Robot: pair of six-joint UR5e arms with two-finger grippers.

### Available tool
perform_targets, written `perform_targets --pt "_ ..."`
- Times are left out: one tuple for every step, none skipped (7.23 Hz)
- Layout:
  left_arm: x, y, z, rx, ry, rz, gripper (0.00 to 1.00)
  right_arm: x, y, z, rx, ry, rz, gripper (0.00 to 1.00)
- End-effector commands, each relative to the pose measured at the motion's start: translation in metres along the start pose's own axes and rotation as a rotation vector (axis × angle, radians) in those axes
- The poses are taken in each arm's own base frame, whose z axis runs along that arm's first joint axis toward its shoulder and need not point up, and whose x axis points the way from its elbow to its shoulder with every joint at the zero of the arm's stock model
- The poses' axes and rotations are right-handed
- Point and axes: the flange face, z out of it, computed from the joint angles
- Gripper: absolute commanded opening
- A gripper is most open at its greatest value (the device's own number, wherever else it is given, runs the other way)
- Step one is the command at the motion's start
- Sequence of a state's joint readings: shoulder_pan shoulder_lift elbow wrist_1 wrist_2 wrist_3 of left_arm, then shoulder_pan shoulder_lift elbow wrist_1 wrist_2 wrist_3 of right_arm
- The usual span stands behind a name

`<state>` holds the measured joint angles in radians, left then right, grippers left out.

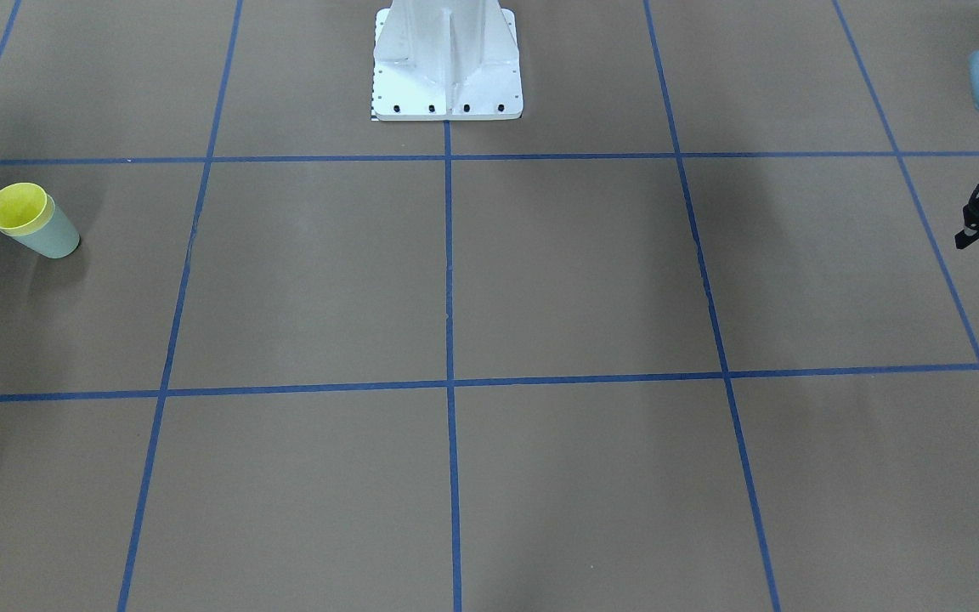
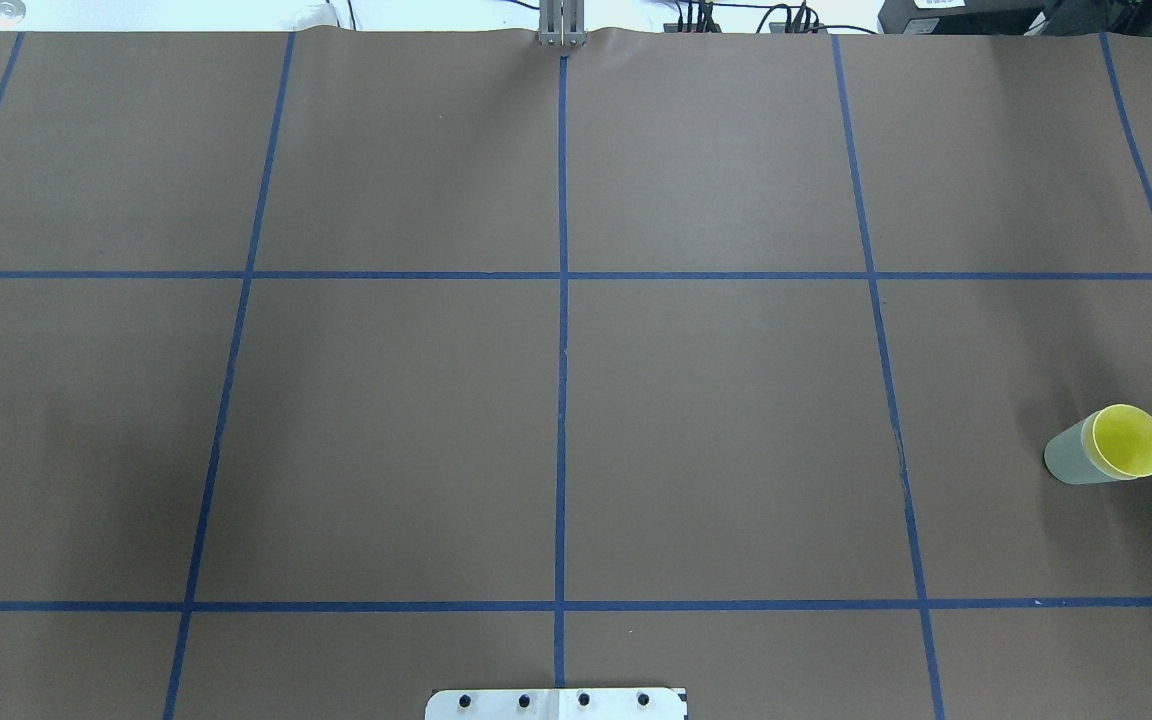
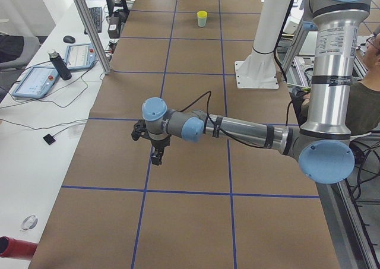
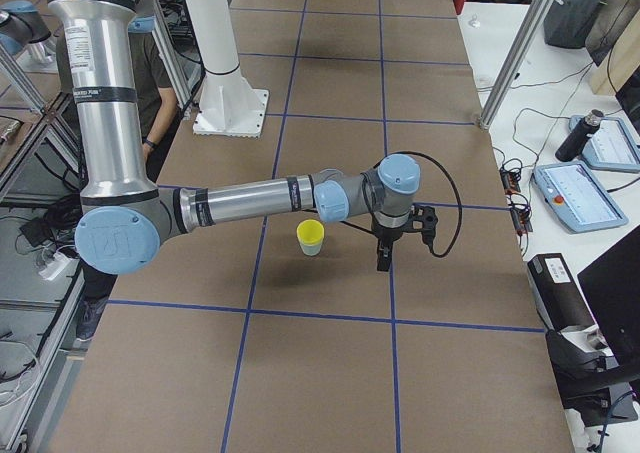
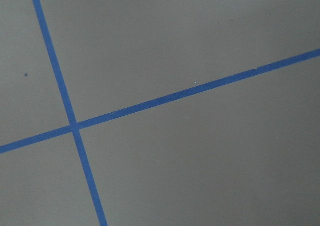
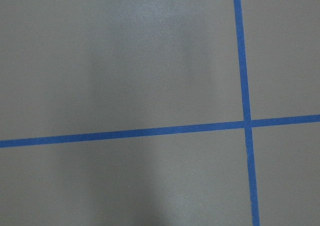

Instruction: Transfer and stack yellow cup on green cup

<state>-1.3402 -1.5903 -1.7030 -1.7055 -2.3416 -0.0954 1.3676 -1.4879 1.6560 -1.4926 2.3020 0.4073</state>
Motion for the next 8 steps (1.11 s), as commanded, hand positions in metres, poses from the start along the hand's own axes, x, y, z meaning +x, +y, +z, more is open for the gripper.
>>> perform_targets --pt "0.0064 -0.0064 -0.0054 0.014 -0.001 0.006 1.00 0.0016 0.0015 0.0006 0.000 -0.002 0.001 1.00" --pt "0.0069 -0.0065 -0.0059 0.015 0.000 0.007 1.00 0.0016 0.0016 0.0006 0.000 -0.002 0.002 1.00" --pt "0.0090 -0.0064 -0.0082 0.020 -0.002 0.011 1.00 0.0011 0.0016 0.0000 0.001 -0.003 0.001 1.00" --pt "0.0090 -0.0065 -0.0093 0.022 -0.002 0.011 1.00 0.0011 0.0016 0.0000 0.001 -0.003 0.001 1.00" --pt "0.0087 -0.0057 -0.0089 0.021 0.000 0.010 1.00 0.0024 0.0021 0.0011 0.000 0.000 0.003 1.00" --pt "0.0099 -0.0041 -0.0103 0.023 0.000 0.012 1.00 0.0024 0.0021 0.0011 0.000 0.000 0.005 1.00" --pt "0.0116 -0.0031 -0.0122 0.026 0.000 0.016 1.00 0.0032 0.0026 0.0015 -0.001 0.000 0.009 1.00" --pt "0.0112 -0.0024 -0.0118 0.025 0.000 0.007 1.00 0.0032 0.0026 0.0016 -0.001 0.000 0.011 1.00"
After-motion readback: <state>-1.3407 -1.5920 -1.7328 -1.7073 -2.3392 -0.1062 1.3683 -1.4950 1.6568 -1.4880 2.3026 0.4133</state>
